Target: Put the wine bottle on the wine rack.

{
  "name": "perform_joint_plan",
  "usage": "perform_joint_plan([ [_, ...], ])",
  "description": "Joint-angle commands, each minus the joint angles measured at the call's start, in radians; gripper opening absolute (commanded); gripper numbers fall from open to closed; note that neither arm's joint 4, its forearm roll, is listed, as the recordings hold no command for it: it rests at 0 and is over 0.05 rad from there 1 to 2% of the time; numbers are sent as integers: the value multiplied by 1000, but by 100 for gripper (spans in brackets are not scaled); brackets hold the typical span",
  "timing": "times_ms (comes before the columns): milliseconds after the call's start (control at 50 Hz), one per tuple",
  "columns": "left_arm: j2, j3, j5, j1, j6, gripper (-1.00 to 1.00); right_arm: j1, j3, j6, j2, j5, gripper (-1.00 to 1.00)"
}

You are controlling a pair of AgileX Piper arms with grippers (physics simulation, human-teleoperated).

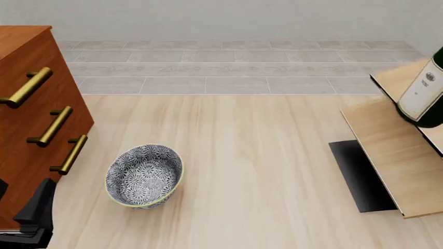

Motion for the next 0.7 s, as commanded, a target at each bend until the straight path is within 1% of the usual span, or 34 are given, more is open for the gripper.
perform_joint_plan([
  [20, -1, 0, -1, 1, -1, 100, -35, -14, 11, 11, -3, -100],
  [260, -3, 0, 2, 0, -3, 100, -78, -15, 33, 26, -14, -100],
  [400, 0, 0, -2, 1, -1, 100, -94, 1, 34, 29, -24, -100],
  [520, -2, 0, 1, -1, 0, 100, -117, 23, 50, 35, -45, -100],
  [620, -3, 0, 2, 2, -3, 100, -126, 20, 49, 40, -45, -100],
  [680, -2, 0, -1, 3, -2, 100, -138, 15, 60, 48, -48, -100],
  [700, -2, 0, -2, 3, 0, 100, -144, 18, 73, 50, -51, -100],
])
